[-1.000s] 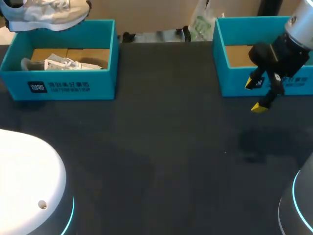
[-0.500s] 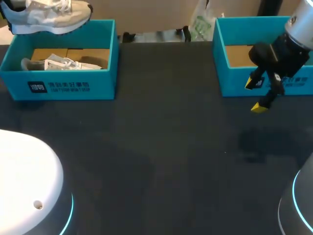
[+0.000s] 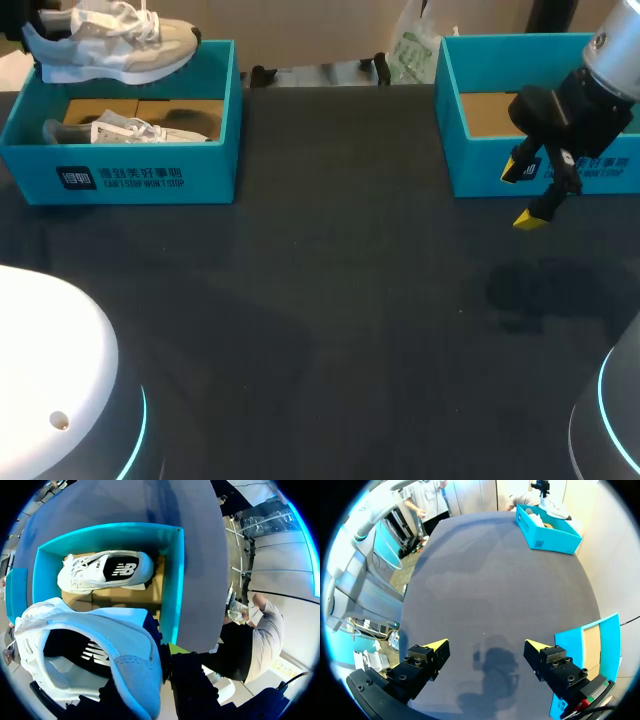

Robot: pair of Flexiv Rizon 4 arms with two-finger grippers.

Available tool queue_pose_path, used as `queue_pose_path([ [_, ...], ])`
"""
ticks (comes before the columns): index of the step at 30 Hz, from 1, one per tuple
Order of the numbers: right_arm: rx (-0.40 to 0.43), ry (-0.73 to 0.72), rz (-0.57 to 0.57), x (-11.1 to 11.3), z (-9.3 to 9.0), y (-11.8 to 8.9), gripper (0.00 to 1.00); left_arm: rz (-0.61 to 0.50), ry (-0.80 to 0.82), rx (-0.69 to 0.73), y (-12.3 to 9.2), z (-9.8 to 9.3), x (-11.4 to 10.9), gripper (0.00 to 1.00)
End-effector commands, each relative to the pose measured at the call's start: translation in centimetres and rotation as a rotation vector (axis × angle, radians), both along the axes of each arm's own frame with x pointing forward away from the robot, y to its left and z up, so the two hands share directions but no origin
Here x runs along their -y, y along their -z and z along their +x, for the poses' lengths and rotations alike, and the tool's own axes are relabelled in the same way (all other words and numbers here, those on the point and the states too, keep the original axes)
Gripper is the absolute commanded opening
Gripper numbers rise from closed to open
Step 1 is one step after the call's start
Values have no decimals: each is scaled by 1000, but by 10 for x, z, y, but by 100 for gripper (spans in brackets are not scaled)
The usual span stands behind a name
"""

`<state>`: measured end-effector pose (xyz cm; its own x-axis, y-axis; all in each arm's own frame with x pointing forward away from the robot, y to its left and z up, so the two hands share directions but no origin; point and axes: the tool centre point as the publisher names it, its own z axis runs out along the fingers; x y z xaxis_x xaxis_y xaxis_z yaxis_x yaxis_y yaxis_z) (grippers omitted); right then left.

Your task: Take the shoe out of the shoebox, open the shoe tongue, remove and reinsert the insole, then place the shoe into the shoebox

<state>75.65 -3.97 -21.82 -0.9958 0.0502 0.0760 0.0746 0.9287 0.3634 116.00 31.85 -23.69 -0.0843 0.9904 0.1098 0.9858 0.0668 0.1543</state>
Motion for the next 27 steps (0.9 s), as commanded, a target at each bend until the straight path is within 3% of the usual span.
queue_pose_path([
  [1,0,0,-2,0,0,1,100,-3,-5,-10,10,8,0,0],
  [27,0,0,-2,0,0,1,100,16,-4,-13,66,7,13,0],
])
